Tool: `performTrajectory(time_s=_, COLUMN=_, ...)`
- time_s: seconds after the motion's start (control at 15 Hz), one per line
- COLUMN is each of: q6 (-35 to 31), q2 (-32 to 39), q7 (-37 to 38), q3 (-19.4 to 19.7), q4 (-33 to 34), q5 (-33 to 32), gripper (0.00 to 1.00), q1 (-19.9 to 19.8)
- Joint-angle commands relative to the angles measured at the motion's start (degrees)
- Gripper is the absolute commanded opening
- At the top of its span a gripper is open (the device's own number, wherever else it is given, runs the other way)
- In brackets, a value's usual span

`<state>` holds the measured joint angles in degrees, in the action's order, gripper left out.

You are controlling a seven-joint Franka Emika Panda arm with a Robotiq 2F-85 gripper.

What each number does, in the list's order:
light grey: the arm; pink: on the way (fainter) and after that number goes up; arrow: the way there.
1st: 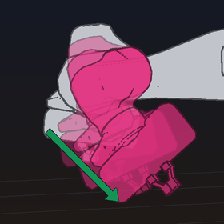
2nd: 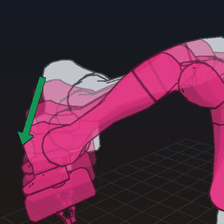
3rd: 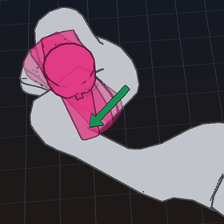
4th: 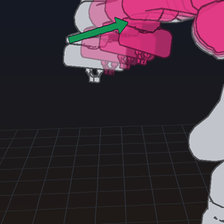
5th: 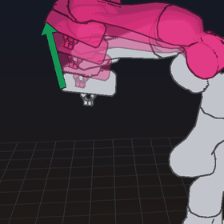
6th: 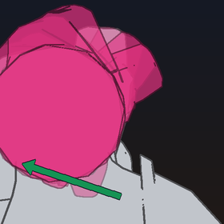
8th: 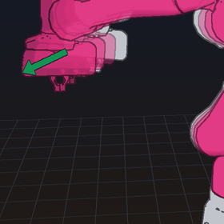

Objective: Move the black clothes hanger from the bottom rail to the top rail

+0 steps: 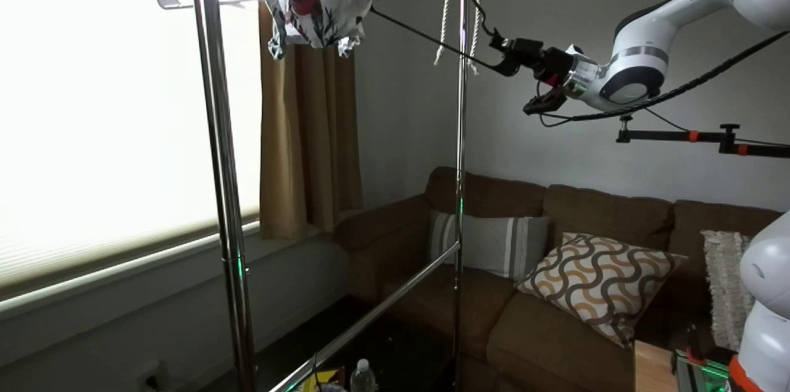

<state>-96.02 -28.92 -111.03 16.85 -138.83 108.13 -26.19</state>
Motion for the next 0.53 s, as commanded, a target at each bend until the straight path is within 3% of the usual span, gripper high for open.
performTrajectory(time_s=0.0, q6=-1.9, q2=-1.5, q7=-2.4, q3=-1.7, q4=0.1, q5=1.2, gripper=0.02, q1=0.5)
performTrajectory(time_s=0.47, q6=-7.3, q2=1.2, q7=-0.8, q3=-5.0, q4=7.4, q5=-1.0, gripper=0.02, q1=1.6)
